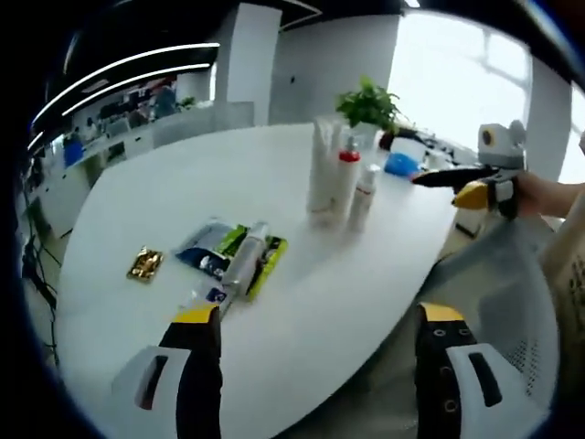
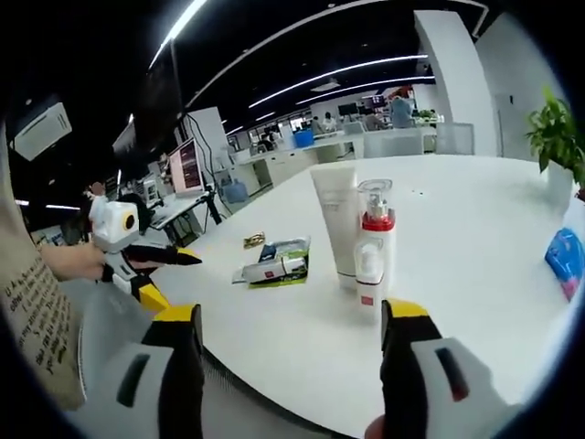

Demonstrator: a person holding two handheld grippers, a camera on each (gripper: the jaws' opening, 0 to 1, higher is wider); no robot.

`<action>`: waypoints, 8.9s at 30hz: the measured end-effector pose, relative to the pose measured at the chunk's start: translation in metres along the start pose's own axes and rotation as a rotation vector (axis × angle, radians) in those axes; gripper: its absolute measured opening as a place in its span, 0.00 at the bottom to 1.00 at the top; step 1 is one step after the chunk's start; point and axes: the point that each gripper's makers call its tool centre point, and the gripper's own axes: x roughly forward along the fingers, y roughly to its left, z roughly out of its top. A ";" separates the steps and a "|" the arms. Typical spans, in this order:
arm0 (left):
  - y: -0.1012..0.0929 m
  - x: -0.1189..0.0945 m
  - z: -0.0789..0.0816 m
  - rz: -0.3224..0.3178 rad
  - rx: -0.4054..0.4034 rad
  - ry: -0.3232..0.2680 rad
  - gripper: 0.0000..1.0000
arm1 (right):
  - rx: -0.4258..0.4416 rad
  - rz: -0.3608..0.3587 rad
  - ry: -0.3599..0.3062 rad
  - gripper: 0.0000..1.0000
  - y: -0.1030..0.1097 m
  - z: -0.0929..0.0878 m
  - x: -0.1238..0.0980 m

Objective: Arrange the skincare products in the storage area until every visible bottle or jar stands upright without overlapping.

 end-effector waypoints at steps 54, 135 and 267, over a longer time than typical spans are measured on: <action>0.010 0.028 0.000 0.006 0.052 0.163 0.94 | 0.010 0.007 0.013 0.87 0.008 -0.010 -0.004; 0.083 0.143 0.004 -0.007 0.210 0.561 0.16 | -0.004 -0.052 0.109 0.89 -0.003 -0.025 -0.001; -0.101 0.083 0.062 -0.448 0.462 0.079 0.18 | -0.345 0.190 0.044 0.22 0.063 0.026 0.054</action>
